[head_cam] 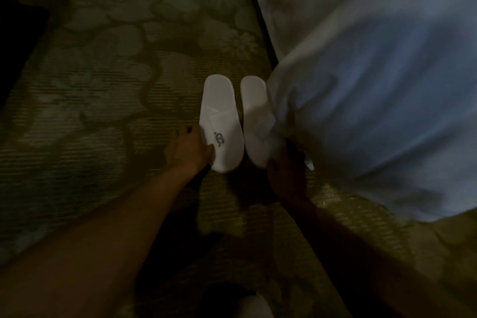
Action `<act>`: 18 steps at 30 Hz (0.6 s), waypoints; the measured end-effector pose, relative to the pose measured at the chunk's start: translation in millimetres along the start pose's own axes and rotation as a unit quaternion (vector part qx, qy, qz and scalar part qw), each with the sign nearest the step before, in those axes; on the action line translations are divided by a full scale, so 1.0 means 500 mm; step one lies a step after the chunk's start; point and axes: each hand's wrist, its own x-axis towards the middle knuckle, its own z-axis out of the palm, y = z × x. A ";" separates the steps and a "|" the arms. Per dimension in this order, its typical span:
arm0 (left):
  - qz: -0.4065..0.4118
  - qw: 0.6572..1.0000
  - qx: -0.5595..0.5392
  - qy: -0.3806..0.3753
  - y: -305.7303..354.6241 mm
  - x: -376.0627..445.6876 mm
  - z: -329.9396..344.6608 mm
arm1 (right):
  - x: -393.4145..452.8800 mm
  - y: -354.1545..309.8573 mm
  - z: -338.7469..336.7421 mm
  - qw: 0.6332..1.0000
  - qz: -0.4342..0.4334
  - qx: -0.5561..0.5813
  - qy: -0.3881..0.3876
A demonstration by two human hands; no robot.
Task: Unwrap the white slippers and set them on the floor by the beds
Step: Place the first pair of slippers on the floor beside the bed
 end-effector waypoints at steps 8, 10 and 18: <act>0.014 0.999 0.011 -0.049 0.016 -0.019 -0.010 | -0.017 0.005 -0.004 1.000 -0.016 0.016 -0.002; 0.015 0.998 0.015 -0.061 0.021 -0.023 -0.007 | -0.017 0.006 -0.006 1.000 -0.020 0.013 -0.011; 0.031 0.995 0.051 -0.083 0.021 -0.027 -0.013 | -0.020 0.007 -0.005 0.997 -0.037 0.059 -0.024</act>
